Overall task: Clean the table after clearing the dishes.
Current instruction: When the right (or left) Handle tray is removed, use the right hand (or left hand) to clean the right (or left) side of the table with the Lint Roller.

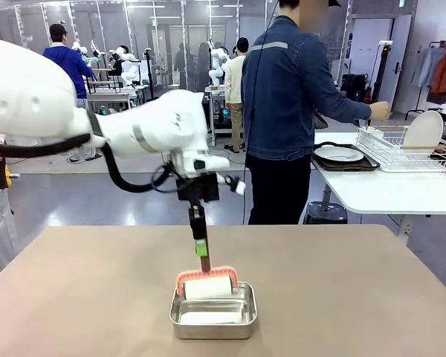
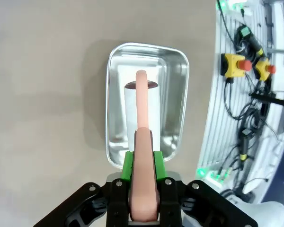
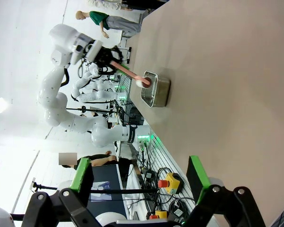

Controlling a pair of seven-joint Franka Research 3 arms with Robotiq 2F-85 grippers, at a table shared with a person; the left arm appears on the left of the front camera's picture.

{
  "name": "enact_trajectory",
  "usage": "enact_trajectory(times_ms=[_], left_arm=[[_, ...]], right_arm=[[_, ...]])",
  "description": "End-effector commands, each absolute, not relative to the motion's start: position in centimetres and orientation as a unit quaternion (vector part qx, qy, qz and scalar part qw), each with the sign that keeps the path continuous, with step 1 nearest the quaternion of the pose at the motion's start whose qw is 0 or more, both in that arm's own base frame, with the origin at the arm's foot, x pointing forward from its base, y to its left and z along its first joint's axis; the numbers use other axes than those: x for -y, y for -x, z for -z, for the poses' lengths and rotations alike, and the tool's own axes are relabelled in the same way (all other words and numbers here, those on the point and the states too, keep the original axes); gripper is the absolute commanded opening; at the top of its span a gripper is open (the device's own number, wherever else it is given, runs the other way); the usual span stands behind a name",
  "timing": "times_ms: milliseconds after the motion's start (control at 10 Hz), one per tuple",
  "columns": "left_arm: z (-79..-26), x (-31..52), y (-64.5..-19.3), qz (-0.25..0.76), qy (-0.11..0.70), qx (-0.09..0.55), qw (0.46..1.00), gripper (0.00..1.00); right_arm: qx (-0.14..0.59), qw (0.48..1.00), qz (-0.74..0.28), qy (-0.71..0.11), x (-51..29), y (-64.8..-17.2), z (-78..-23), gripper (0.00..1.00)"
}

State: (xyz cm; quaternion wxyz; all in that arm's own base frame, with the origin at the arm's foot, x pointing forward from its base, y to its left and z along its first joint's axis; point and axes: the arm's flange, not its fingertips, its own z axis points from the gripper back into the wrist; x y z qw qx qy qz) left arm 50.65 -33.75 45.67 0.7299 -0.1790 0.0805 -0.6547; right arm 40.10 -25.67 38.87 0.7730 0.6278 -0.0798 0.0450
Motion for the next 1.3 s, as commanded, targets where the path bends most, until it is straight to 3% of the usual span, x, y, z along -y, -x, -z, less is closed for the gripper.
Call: enact_trajectory(times_ms=[0, 200, 500, 900, 1000, 1100, 1200], left_arm=[[-48.4, 27.6, -48.4, 0.585, 0.222, -0.07, 0.777, 0.02], [-48.0, 20.9, -49.1, 0.463, 0.282, -0.001, 0.84, 0.02], [-43.3, 12.7, -50.7, 0.287, 0.353, 0.085, 0.886, 0.02], [-38.6, 8.9, -51.8, 0.18, 0.394, 0.111, 0.894, 0.02], [-38.5, 9.2, -51.7, 0.197, 0.37, 0.136, 0.898, 0.02], [-38.9, 8.4, -52.0, 0.189, 0.385, 0.086, 0.899, 0.02], [-38.9, 8.4, -52.0, 0.189, 0.385, 0.086, 0.899, 0.02]], right_arm=[[0.08, 0.778, -0.045, -0.622, 25.2, -39.7, -39.0, 1.0], [0.08, 0.778, -0.045, -0.622, 25.2, -39.7, -39.0, 1.0], [0.08, 0.778, -0.045, -0.622, 25.2, -39.7, -39.0, 1.0], [0.08, 0.778, -0.045, -0.622, 25.2, -39.7, -39.0, 1.0], [0.08, 0.778, -0.045, -0.622, 25.2, -39.7, -39.0, 1.0], [0.08, 0.778, -0.045, -0.622, 25.2, -39.7, -39.0, 1.0], [0.08, 0.778, -0.045, -0.622, 25.2, -39.7, -39.0, 1.0]])
